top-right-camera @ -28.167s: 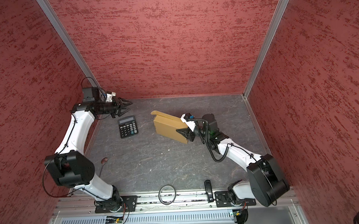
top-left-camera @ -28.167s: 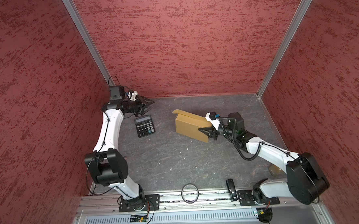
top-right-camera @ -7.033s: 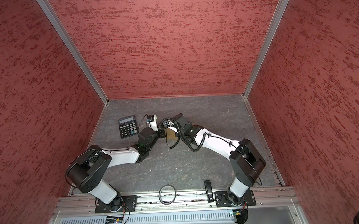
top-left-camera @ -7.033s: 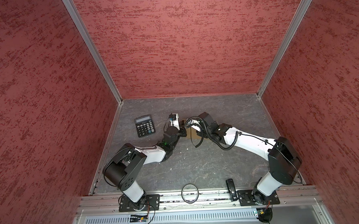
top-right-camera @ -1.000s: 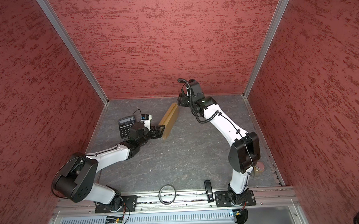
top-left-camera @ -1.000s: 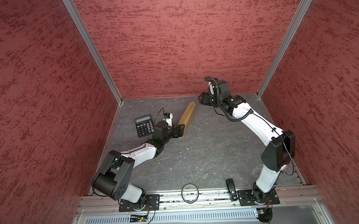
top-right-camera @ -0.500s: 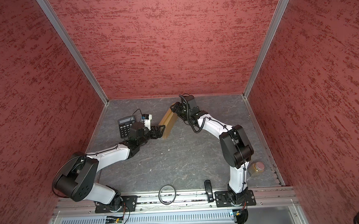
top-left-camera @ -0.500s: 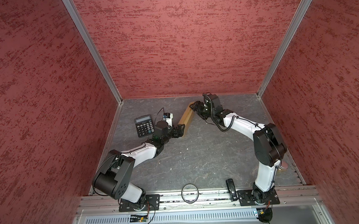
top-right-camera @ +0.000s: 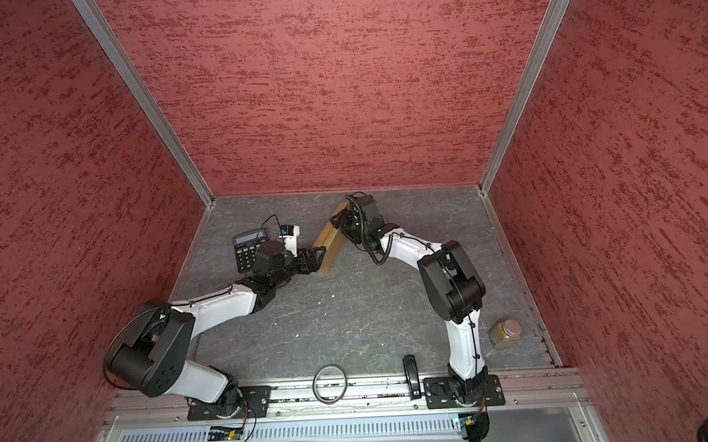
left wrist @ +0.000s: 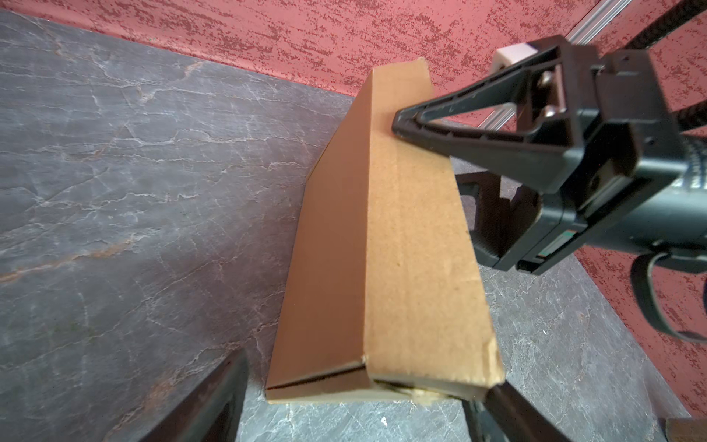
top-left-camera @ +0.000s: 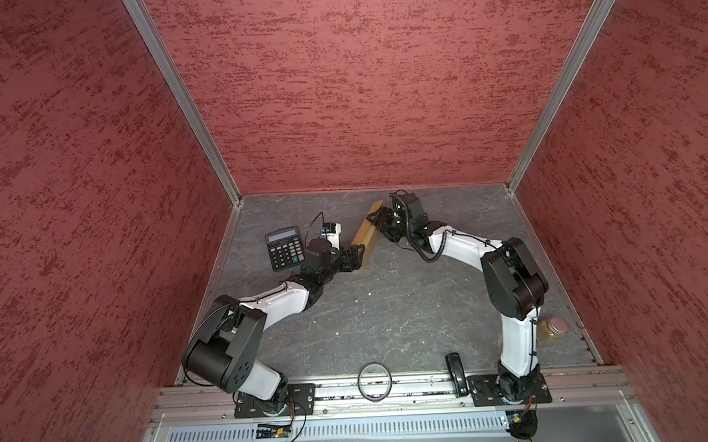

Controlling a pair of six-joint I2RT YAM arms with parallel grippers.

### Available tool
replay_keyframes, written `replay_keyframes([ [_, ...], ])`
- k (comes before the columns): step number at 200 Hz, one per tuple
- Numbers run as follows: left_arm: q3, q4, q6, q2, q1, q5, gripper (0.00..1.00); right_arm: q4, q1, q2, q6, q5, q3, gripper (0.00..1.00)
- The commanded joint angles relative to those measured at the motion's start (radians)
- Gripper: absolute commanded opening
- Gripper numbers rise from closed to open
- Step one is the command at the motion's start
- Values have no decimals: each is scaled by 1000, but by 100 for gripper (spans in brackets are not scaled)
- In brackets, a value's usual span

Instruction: Fold the paper box

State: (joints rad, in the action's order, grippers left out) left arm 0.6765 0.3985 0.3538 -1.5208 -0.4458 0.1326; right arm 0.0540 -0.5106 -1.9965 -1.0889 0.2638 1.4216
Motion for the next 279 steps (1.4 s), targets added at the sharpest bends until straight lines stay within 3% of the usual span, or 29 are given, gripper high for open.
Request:
replay_keyframes([
  [1, -60, -299, -38, -82, 12, -54, 85, -23, -13, -14, -21, -37, 53, 63],
  [138, -61, -296, -35, -85, 13, -60, 86, -152, -61, -120, -5, -112, 195, 52],
  [279, -22, -234, -47, -93, 12, 13, 97, -172, -78, -133, -11, -141, 208, 50],
])
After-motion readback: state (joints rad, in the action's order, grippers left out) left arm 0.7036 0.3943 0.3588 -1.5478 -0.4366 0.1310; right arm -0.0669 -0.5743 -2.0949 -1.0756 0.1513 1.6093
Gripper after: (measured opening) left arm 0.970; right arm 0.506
